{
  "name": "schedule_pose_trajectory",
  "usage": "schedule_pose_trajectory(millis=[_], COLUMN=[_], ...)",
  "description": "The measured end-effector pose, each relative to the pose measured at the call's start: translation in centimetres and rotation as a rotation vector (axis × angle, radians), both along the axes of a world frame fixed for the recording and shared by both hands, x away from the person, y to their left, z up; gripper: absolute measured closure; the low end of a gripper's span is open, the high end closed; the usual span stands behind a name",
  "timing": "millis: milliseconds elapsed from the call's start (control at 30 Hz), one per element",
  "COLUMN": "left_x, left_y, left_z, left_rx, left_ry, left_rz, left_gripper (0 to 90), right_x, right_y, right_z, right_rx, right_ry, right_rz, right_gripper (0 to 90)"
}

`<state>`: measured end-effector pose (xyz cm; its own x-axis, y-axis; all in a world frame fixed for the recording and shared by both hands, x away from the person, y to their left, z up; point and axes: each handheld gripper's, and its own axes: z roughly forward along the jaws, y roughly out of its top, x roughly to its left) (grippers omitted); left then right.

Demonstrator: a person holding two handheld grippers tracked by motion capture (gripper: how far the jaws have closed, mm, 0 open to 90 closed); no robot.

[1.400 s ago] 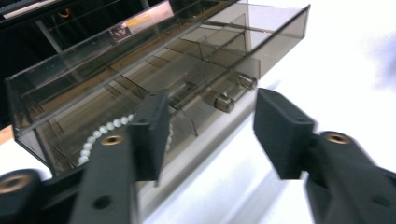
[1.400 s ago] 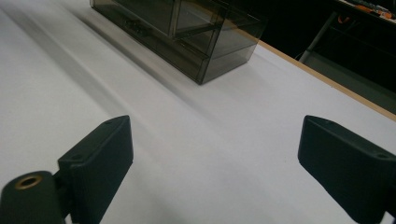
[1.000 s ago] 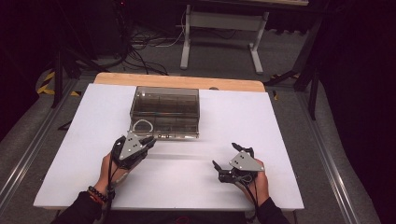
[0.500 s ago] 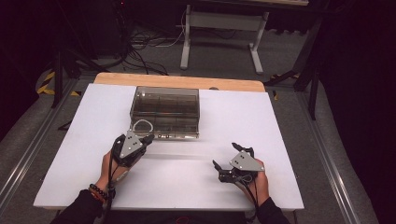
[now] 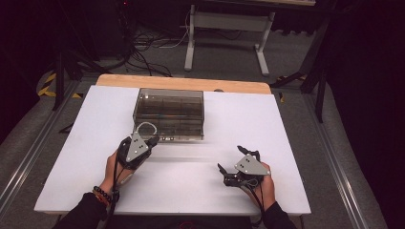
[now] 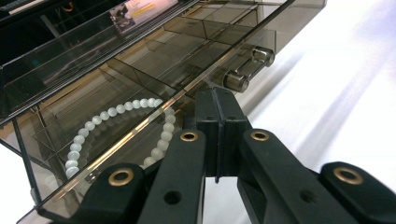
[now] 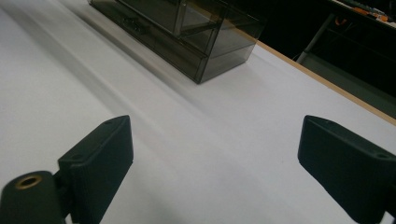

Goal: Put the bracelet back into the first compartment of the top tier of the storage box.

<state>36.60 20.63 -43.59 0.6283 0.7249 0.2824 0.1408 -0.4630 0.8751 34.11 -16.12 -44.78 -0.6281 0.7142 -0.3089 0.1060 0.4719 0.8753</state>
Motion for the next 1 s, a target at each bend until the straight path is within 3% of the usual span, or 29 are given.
schedule_pose_trajectory(millis=[1000], left_x=[0.87], left_y=[0.32], left_z=[0.11], left_rx=[0.011], left_ry=[-0.027], left_rz=[0.041], left_gripper=[89.5], right_x=[-0.03], right_y=[0.12], right_z=[-0.06], right_rx=[-0.005], right_ry=[0.0], right_rz=[0.0], right_gripper=[11.1])
